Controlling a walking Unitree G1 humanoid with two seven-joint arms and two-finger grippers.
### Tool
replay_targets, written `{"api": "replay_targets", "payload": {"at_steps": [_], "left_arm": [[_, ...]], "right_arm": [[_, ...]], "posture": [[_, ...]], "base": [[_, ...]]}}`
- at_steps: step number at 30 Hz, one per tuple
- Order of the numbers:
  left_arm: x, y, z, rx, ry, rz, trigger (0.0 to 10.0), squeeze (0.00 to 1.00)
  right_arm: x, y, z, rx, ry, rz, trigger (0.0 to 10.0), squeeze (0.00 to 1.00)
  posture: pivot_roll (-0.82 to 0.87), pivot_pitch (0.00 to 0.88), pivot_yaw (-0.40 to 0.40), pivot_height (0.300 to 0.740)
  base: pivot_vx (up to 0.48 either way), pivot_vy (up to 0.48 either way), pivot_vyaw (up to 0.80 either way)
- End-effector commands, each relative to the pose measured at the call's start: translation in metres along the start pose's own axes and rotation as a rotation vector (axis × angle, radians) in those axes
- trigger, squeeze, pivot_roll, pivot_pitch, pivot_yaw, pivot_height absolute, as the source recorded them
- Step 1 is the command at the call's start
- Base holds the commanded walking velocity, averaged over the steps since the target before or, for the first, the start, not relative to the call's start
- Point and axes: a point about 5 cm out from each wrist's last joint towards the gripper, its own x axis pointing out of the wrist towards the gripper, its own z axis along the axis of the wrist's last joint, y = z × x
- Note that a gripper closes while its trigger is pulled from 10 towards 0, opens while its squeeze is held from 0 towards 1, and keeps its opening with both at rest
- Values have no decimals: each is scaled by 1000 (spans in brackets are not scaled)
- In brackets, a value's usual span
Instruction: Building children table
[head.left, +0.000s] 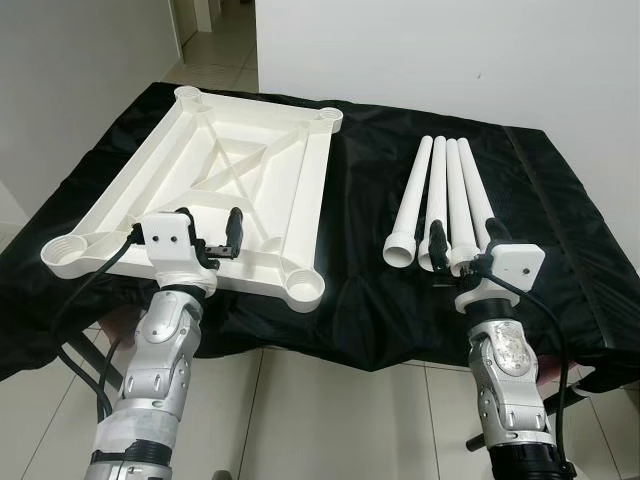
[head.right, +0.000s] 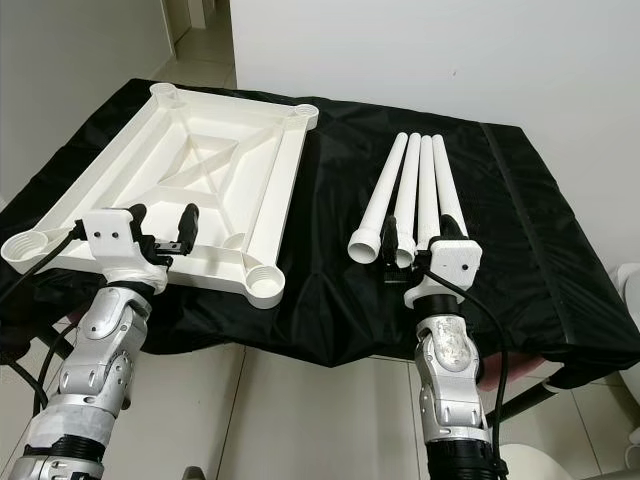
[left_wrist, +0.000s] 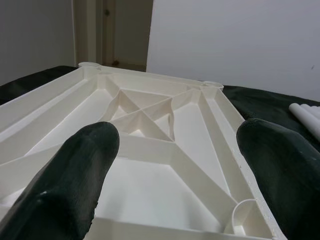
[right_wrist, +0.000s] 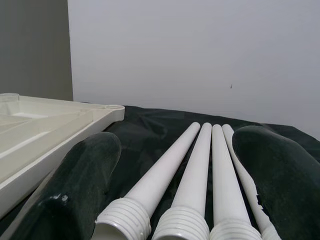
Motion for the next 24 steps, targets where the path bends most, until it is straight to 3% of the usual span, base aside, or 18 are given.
{"api": "replay_targets", "payload": {"at_steps": [1, 4, 24], "left_arm": [[1, -3, -4, -5, 17, -31, 10000, 0], [1, -4, -4, -7, 17, -31, 10000, 0], [4, -4, -4, -18, 13, -24, 10000, 0]], "right_arm": [[1, -2, -1, -6, 8, 1, 10000, 0], [2, -2, 0, -7, 6, 2, 10000, 0], [3, -6, 0, -36, 2, 2, 10000, 0]], "posture": [[67, 31, -57, 740], [67, 32, -58, 740], [60, 45, -55, 740]], "base": [[0, 0, 0], [0, 0, 0], [266, 0, 0]]}}
